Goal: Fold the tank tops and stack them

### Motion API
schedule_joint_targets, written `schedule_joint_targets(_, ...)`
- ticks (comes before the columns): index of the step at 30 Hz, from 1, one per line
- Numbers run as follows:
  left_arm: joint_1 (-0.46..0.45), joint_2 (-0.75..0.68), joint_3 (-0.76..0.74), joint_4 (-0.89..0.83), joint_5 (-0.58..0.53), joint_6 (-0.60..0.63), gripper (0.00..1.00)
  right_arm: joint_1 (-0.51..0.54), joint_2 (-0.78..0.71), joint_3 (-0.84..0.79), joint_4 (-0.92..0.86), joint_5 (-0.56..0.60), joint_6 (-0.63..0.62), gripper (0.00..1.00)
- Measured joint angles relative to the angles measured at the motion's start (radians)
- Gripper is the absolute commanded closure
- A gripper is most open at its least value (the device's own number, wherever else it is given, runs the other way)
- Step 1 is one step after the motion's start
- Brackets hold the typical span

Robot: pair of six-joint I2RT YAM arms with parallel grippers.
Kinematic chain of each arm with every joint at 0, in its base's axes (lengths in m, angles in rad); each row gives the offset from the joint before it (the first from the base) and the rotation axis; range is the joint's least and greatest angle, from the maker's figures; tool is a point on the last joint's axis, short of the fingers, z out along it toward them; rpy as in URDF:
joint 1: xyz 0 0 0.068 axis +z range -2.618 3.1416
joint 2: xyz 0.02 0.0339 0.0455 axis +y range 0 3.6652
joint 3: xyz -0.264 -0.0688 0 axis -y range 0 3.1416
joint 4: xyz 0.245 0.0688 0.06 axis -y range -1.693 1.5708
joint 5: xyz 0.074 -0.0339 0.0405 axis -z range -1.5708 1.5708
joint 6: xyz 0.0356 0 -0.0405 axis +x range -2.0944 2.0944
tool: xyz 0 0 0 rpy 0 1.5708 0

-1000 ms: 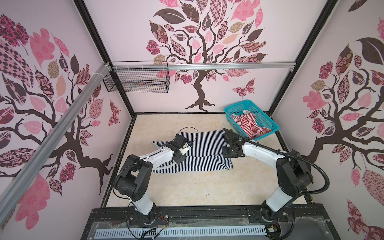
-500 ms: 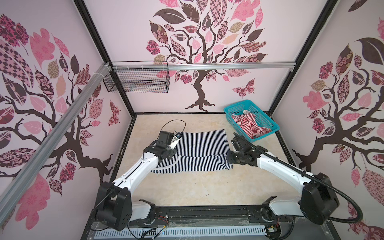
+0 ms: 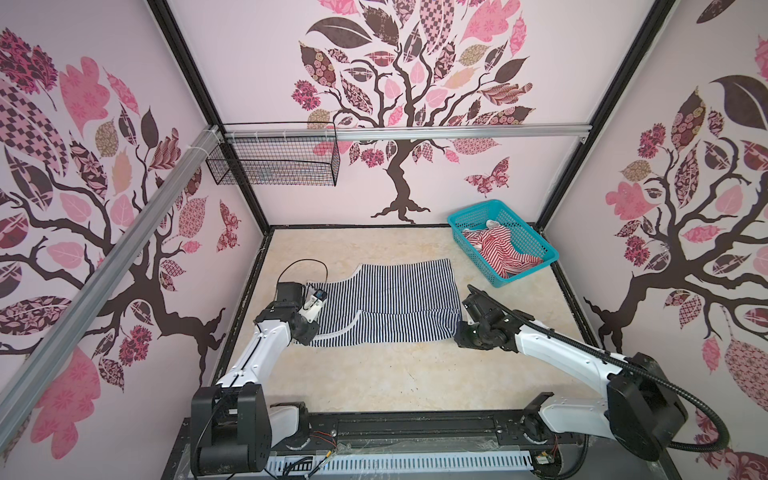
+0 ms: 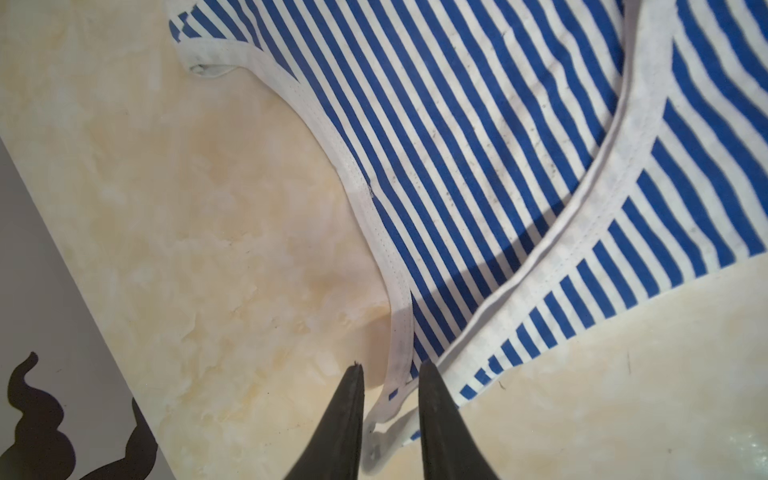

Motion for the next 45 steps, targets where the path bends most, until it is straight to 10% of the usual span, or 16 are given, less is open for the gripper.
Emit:
schedule_joint_targets(18, 0.048, 0.145, -0.068, 0.093, 0.002, 0.053, 0.75, 0.0, 0.159, 0.021, 0.066, 0.019, -0.008, 0.76)
schedule_joint_targets(26, 0.114, 0.219, -0.027, 0.179, -0.001, 0.069, 0.78, -0.002, 0.172, 0.064, 0.057, 0.058, -0.047, 1.0)
schedule_joint_targets(45, 0.119, 0.268, 0.016, 0.19, -0.03, 0.1, 0.79, -0.002, 0.08, 0.103, -0.09, 0.06, -0.152, 1.0)
